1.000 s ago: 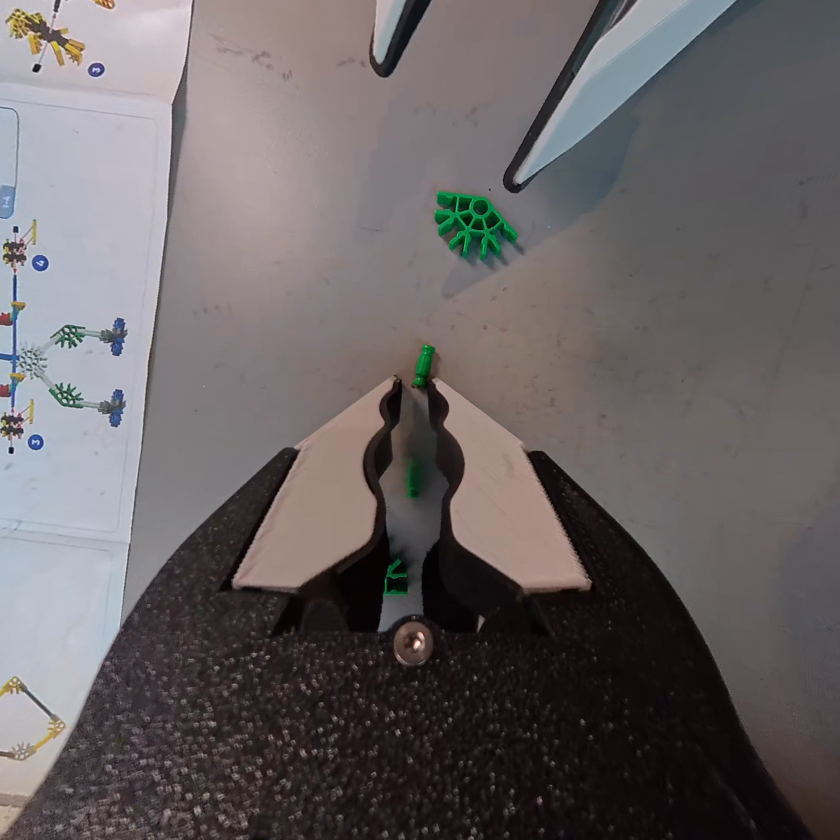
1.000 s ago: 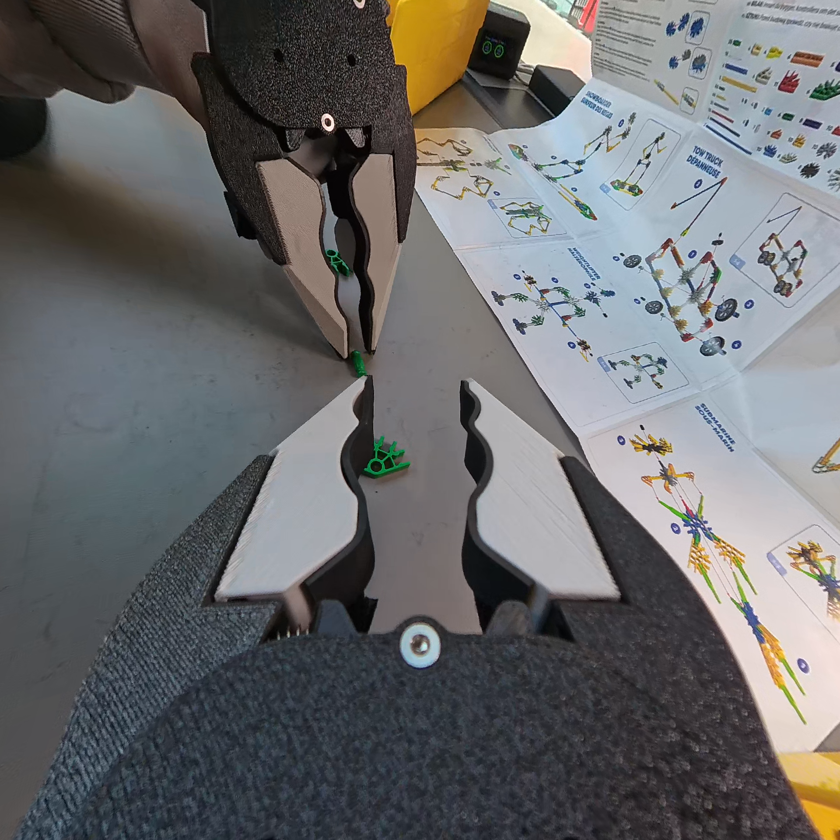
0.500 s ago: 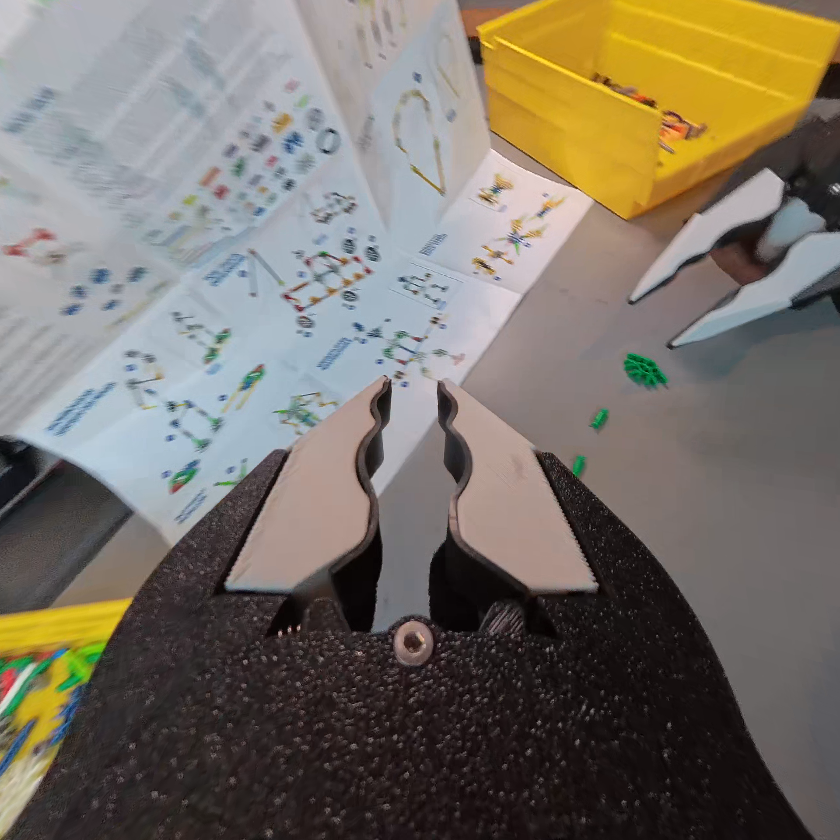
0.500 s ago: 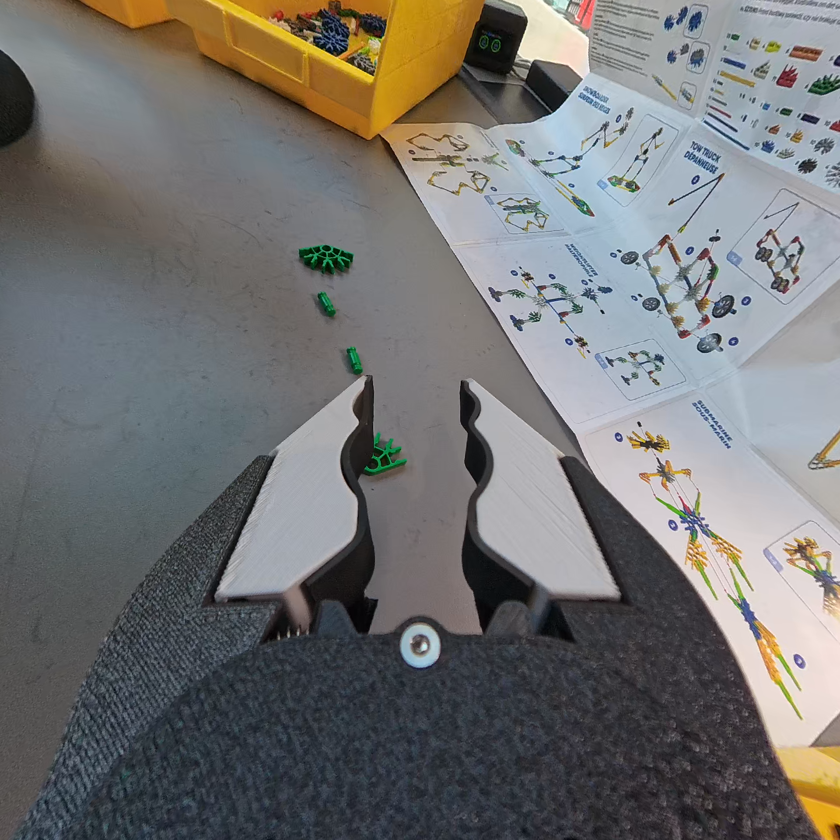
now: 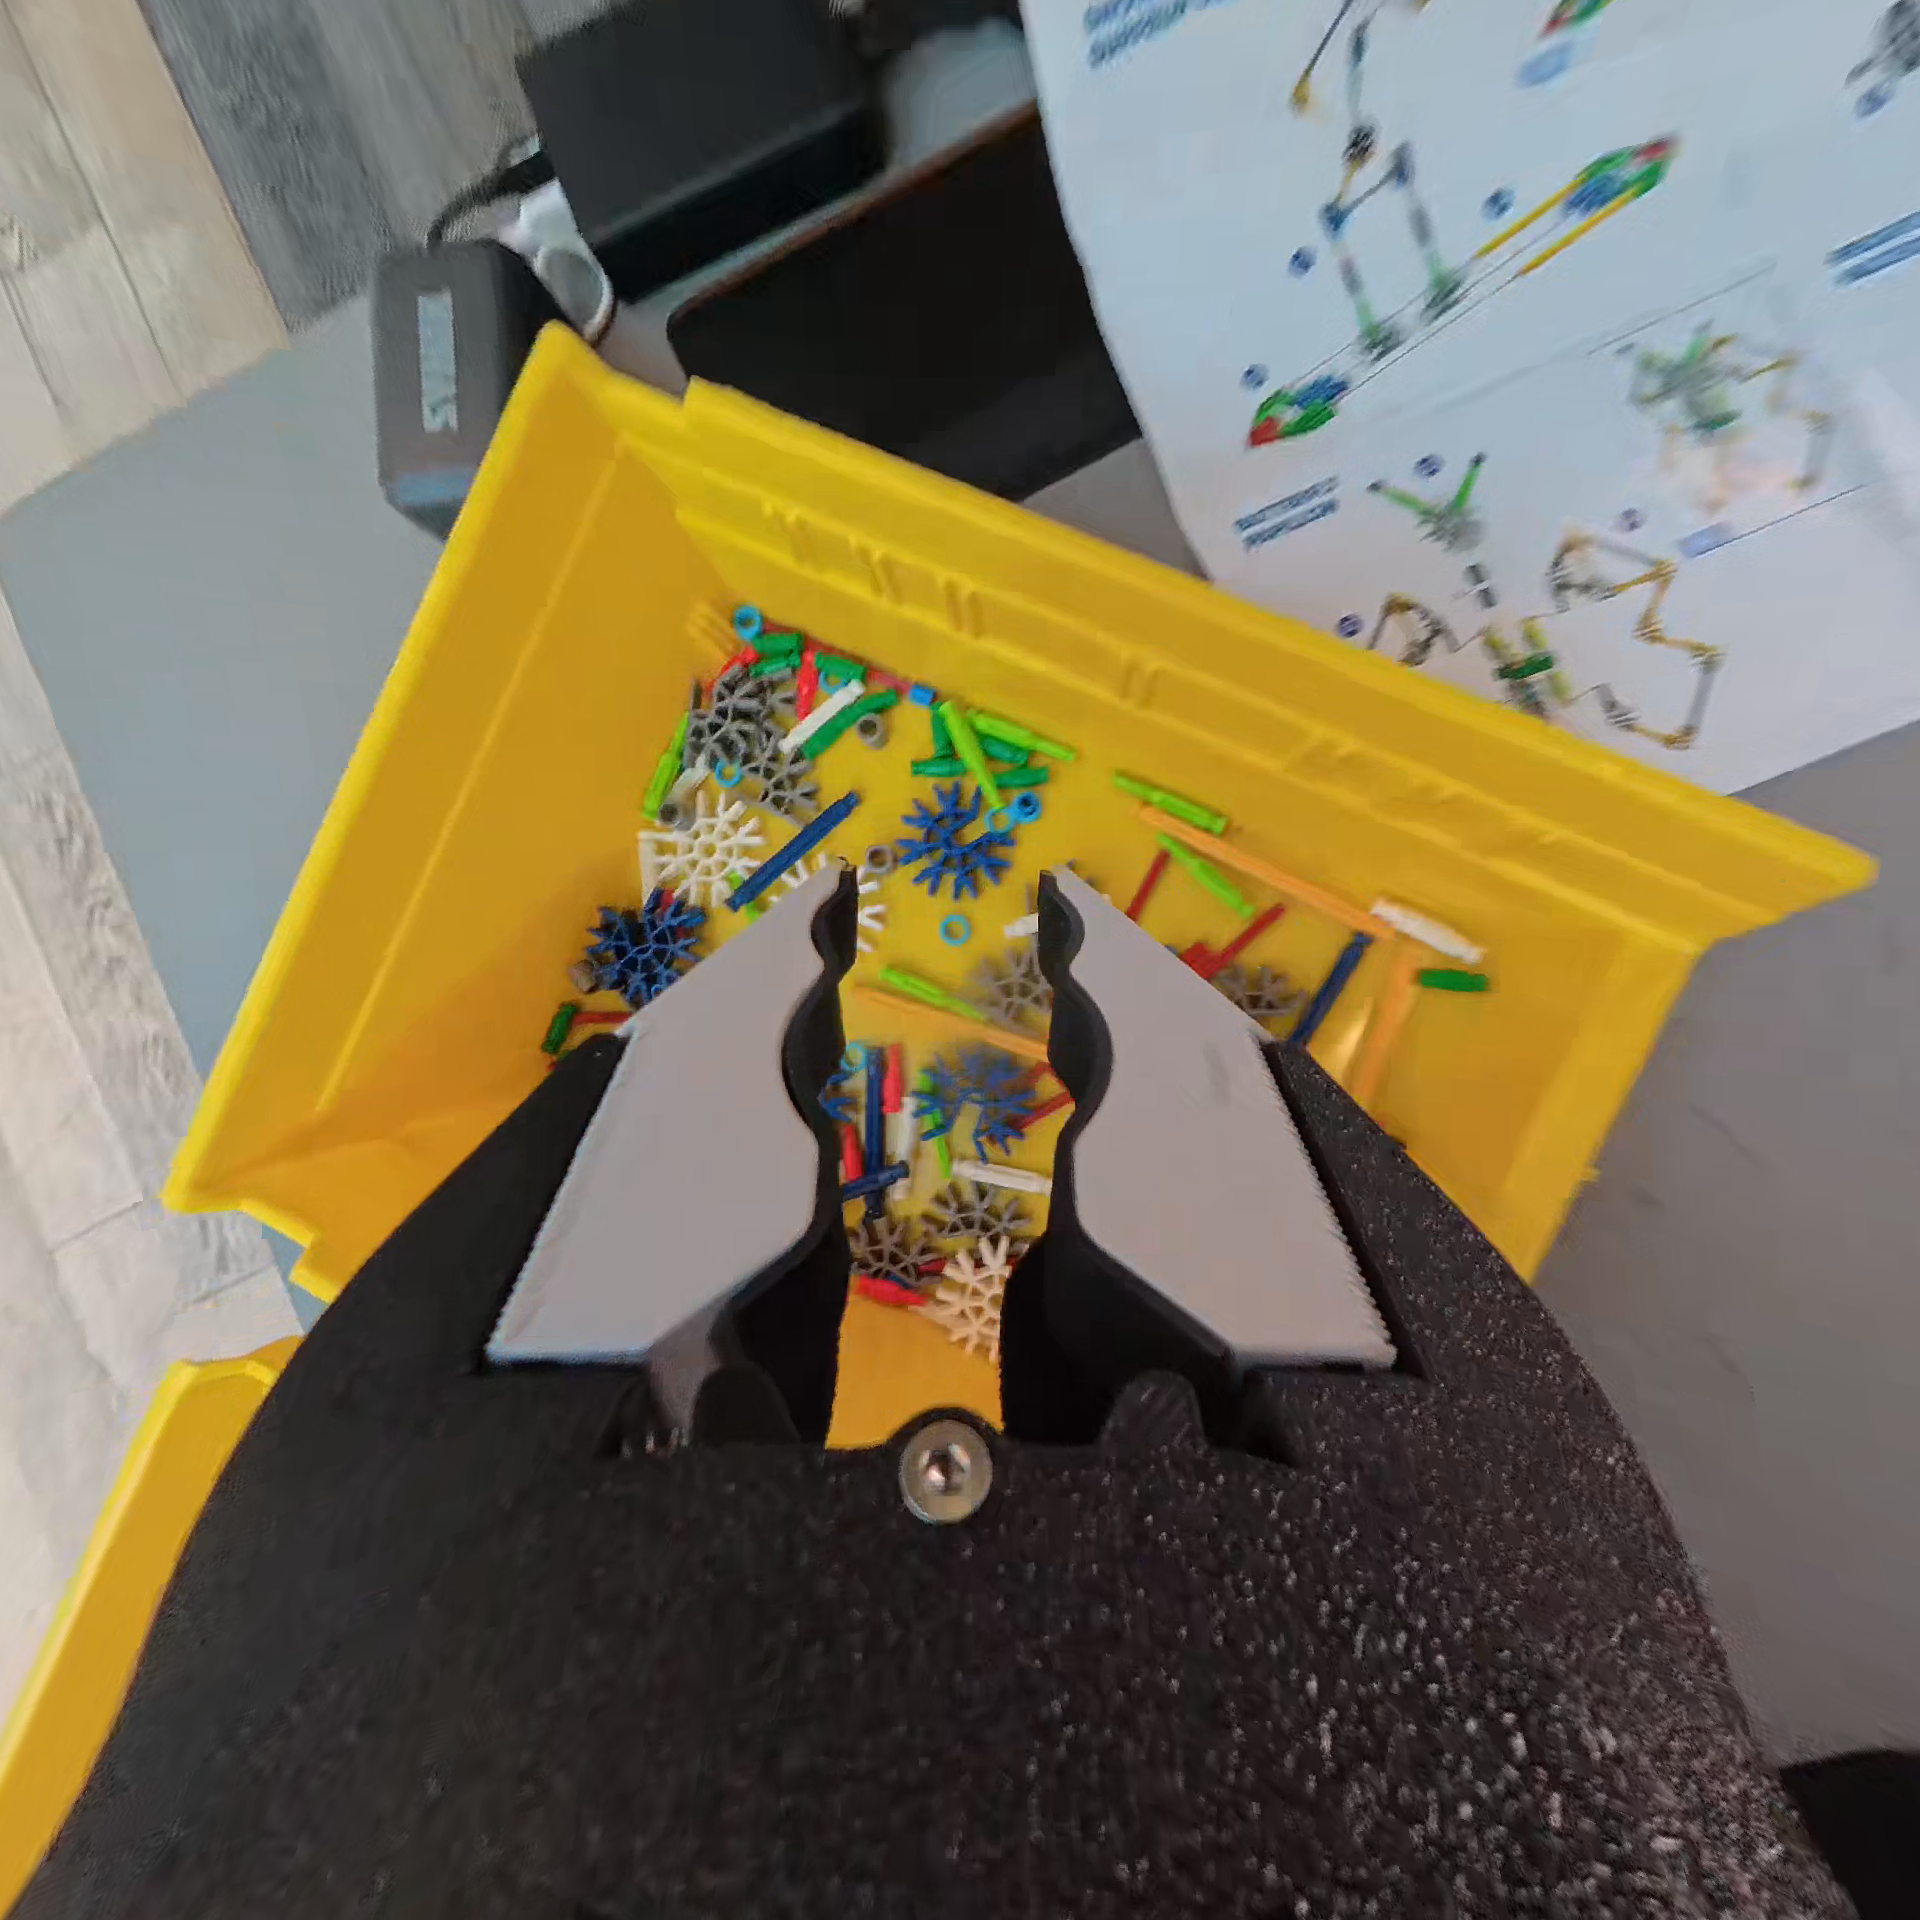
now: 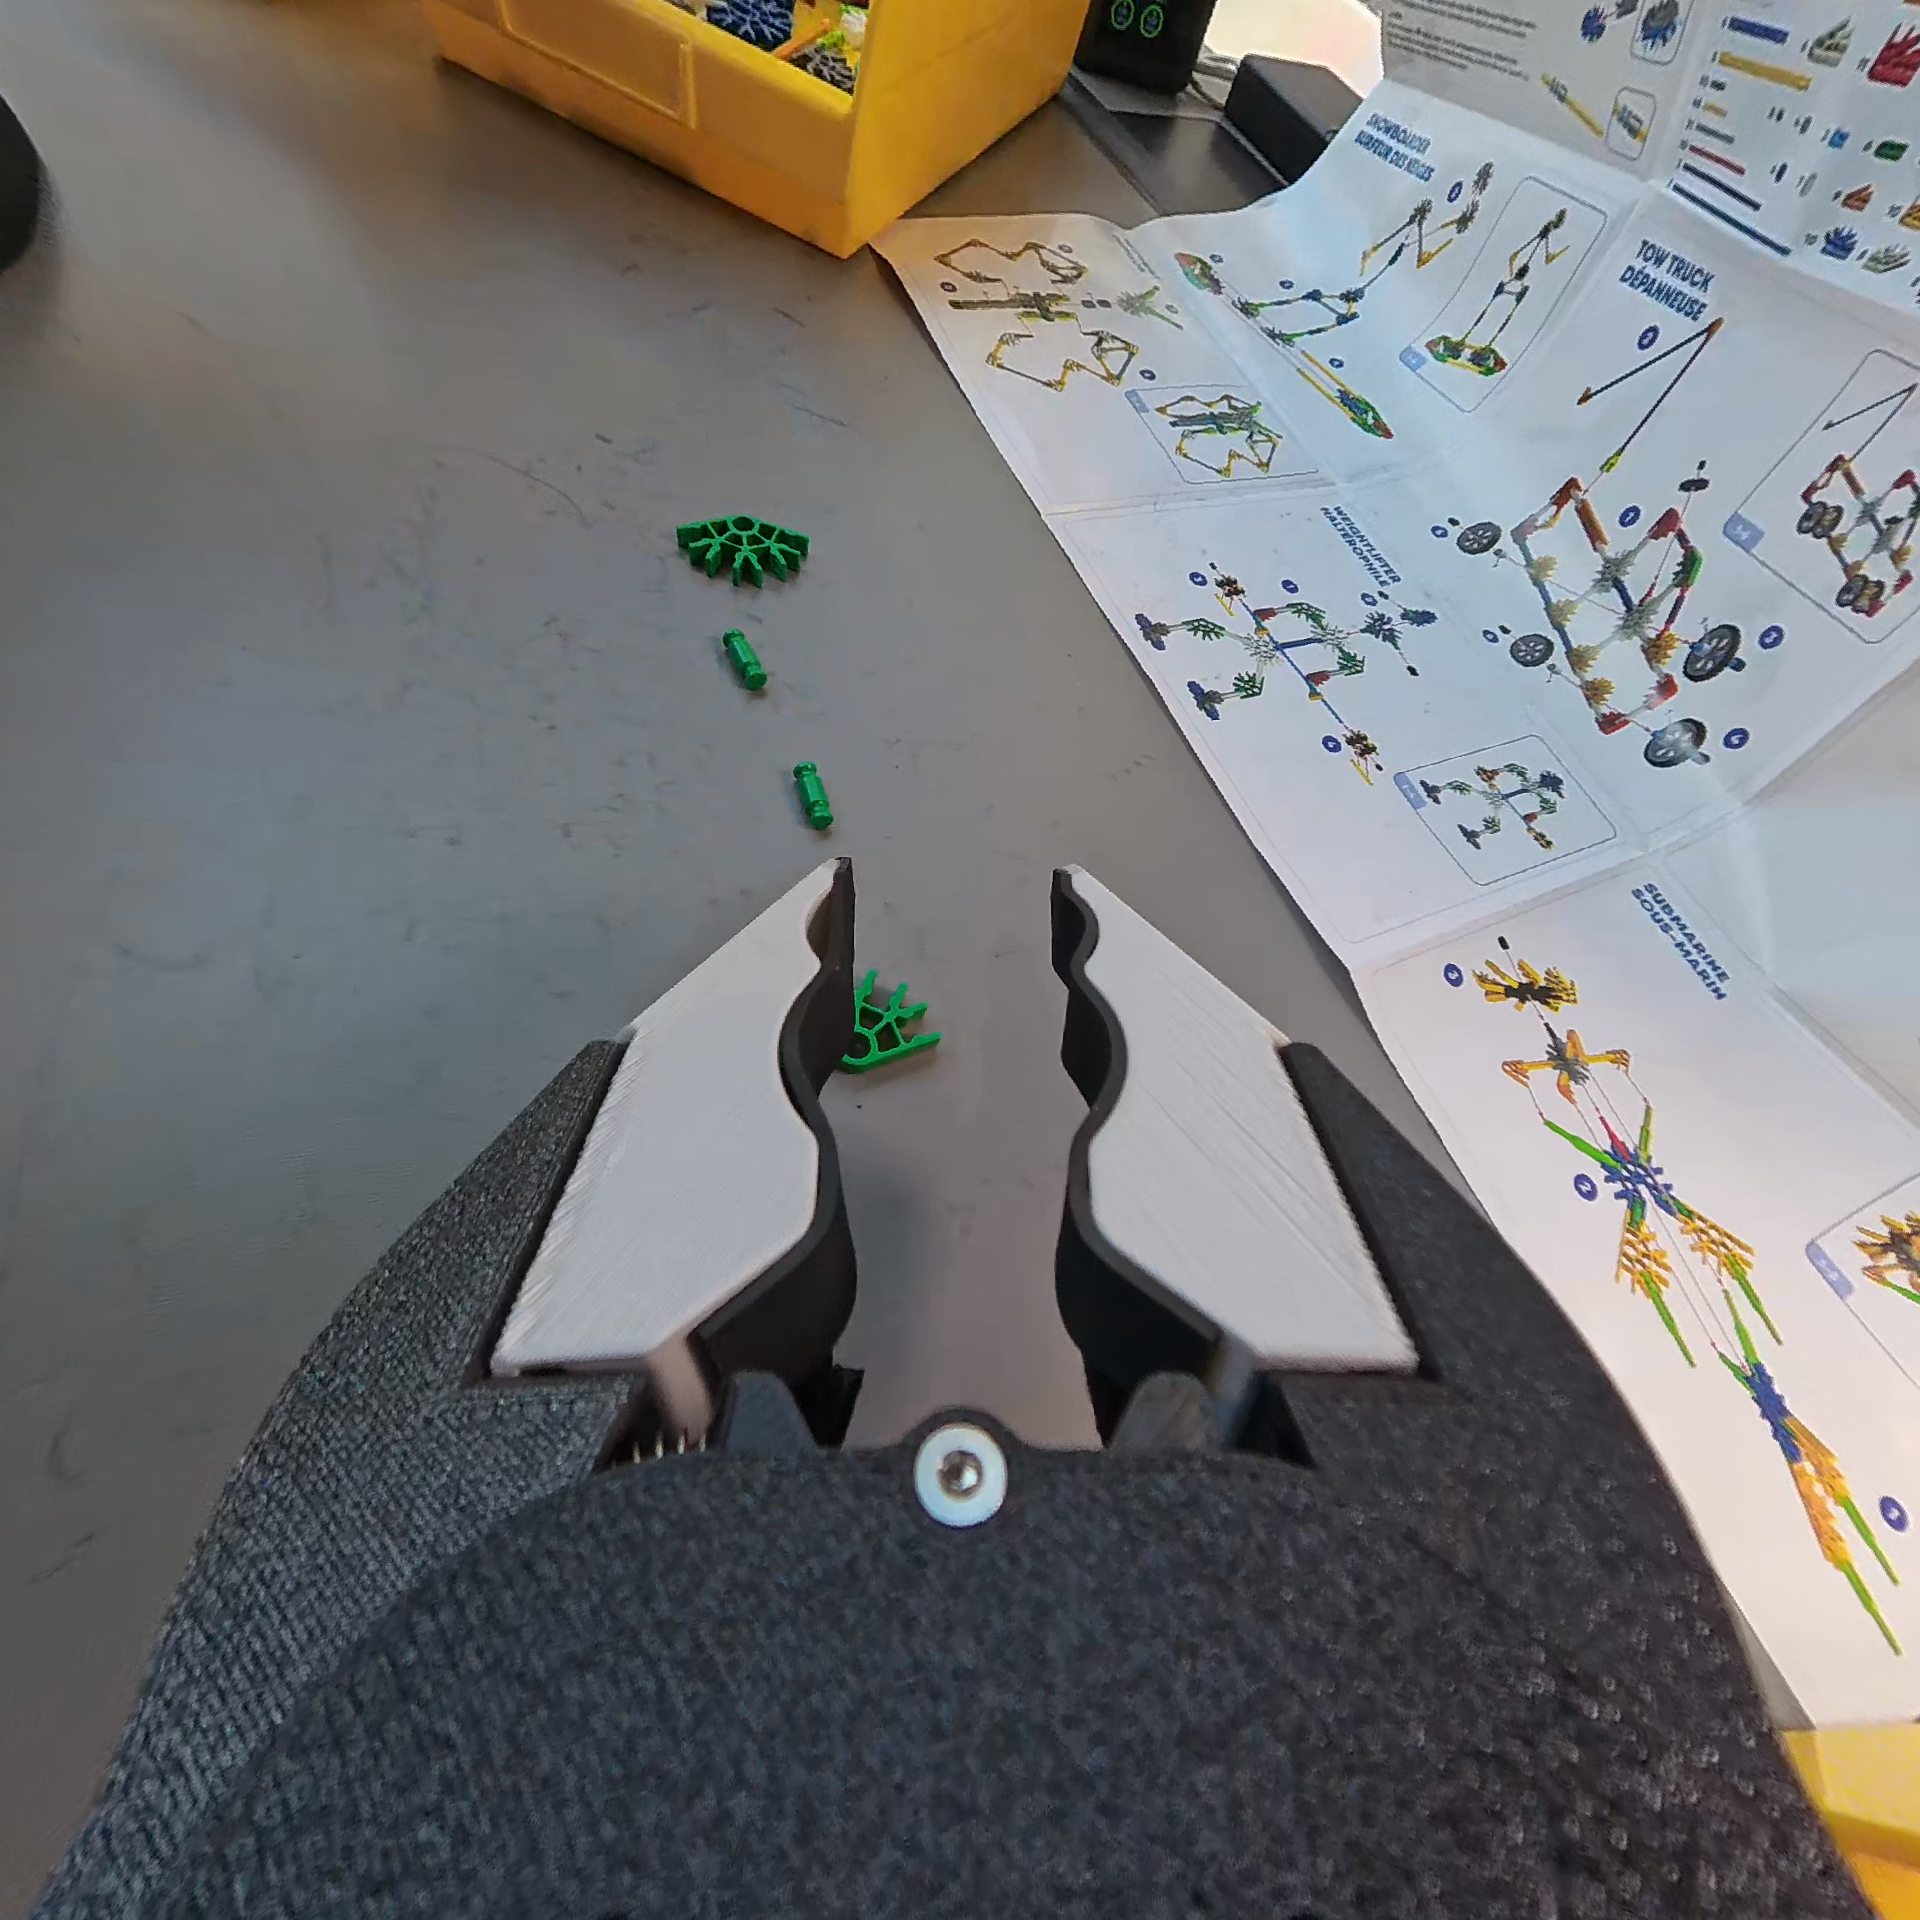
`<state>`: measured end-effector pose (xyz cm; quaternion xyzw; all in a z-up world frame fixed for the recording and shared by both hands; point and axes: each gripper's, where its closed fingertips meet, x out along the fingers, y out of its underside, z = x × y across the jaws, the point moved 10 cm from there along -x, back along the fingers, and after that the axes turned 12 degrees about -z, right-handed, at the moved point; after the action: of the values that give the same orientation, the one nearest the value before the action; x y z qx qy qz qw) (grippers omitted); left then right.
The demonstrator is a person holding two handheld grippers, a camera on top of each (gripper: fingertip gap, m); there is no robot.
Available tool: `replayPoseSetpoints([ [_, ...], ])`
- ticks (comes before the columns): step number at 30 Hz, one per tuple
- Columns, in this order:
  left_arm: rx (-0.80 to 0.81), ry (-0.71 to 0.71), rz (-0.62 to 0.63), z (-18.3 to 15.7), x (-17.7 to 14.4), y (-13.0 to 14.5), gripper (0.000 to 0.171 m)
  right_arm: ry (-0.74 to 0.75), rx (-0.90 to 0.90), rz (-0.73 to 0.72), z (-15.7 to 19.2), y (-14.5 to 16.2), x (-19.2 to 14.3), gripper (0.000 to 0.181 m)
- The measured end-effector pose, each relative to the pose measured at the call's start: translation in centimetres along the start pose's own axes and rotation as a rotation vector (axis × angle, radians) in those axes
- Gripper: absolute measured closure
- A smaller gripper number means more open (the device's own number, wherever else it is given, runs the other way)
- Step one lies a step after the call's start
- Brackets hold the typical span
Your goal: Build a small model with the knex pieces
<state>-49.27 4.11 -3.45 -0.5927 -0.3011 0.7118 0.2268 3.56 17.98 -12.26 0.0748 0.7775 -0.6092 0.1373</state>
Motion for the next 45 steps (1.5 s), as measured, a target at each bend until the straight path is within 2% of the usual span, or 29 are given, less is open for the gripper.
replayPoseSetpoints([
  [6, 0.003, -0.049, 0.281, 2.7, 5.9, 2.7, 0.134, 0.021, 0.034, -0.026, -0.7, 0.0, -0.5, 0.145],
  [12, -0.033, -0.016, 0.384, 3.8, 8.0, 3.9, 0.129, 0.008, 0.035, -0.028, -0.7, 0.0, -0.5, 0.145],
  [19, -0.076, 0.057, 0.378, 4.4, 8.3, 4.2, 0.131, -0.013, 0.019, -0.014, -0.3, 0.1, -0.3, 0.144],
  [22, -0.087, 0.104, 0.391, 4.1, 8.5, 4.1, 0.147, -0.013, 0.022, -0.013, -0.3, 0.1, -0.3, 0.144],
  [26, -0.058, 0.099, 0.421, 4.0, 8.5, 3.8, 0.147, -0.008, 0.036, -0.020, -0.5, 0.1, -0.3, 0.145],
  [29, 0.029, 0.069, 0.455, 3.8, 8.4, 3.4, 0.138, -0.004, 0.052, -0.022, -0.7, 0.1, -0.3, 0.145],
  [34, 0.051, 0.072, 0.365, 3.5, 8.3, 1.7, 0.134, 0.003, 0.071, -0.027, -0.9, 0.1, -0.4, 0.145],
  [37, 0.028, 0.086, 0.390, 3.5, 9.2, 2.3, 0.128, 0.005, 0.067, -0.027, -0.9, 0.1, -0.4, 0.145],
  [40, -0.056, 0.128, 0.361, 3.4, 9.7, 2.4, 0.131, 0.004, 0.065, -0.026, -0.9, 0.1, -0.3, 0.145],
  [42, -0.058, 0.148, 0.370, 3.1, 9.8, 2.6, 0.139, 0.001, 0.065, -0.025, -0.8, 0.1, -0.3, 0.145],
  [45, -0.050, 0.144, 0.388, 3.1, 9.9, 2.5, 0.141, -0.002, 0.054, -0.024, -0.7, 0.1, -0.3, 0.145],
])
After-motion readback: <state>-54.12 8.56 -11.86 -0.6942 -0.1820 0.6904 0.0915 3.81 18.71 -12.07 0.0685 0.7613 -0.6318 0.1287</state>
